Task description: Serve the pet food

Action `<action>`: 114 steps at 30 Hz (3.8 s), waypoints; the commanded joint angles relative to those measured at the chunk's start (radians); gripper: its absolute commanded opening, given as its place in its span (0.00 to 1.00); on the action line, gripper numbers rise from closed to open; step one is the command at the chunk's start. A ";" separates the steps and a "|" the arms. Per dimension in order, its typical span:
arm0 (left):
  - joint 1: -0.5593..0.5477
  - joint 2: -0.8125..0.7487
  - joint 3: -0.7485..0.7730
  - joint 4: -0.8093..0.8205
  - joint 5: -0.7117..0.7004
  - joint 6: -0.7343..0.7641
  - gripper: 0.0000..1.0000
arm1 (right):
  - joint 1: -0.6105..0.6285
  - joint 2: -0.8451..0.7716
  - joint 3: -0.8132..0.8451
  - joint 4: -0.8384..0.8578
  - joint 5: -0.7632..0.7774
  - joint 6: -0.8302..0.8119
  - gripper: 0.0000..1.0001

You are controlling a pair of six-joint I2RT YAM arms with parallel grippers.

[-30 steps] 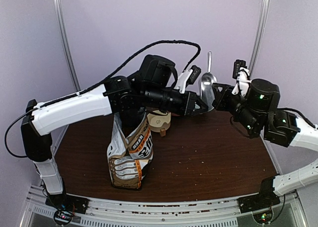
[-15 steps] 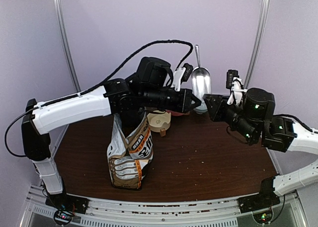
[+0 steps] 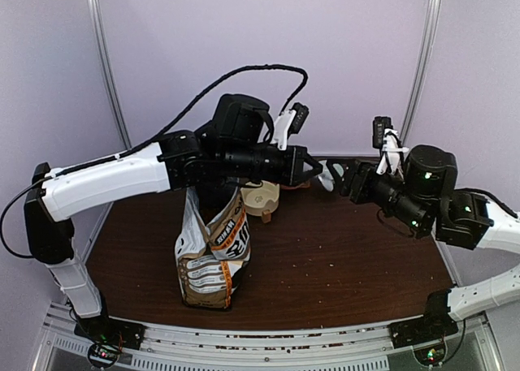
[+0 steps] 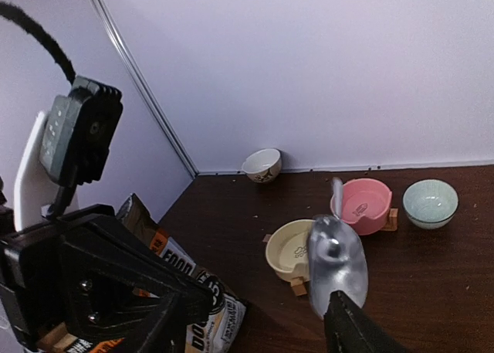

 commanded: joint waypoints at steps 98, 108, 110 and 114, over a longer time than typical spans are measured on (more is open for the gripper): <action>0.036 -0.341 -0.160 -0.175 0.039 -0.142 0.73 | 0.096 0.150 0.273 -0.772 -0.292 -0.326 0.00; 0.041 -0.330 -0.228 -0.200 0.063 -0.163 0.69 | 0.179 0.238 0.404 -0.815 -0.193 -0.385 0.00; 0.041 -0.334 -0.239 -0.200 0.066 -0.164 0.66 | 0.181 0.243 0.414 -0.815 -0.189 -0.391 0.00; 0.041 -0.334 -0.251 -0.195 0.061 -0.163 0.50 | 0.197 0.253 0.431 -0.826 -0.167 -0.411 0.00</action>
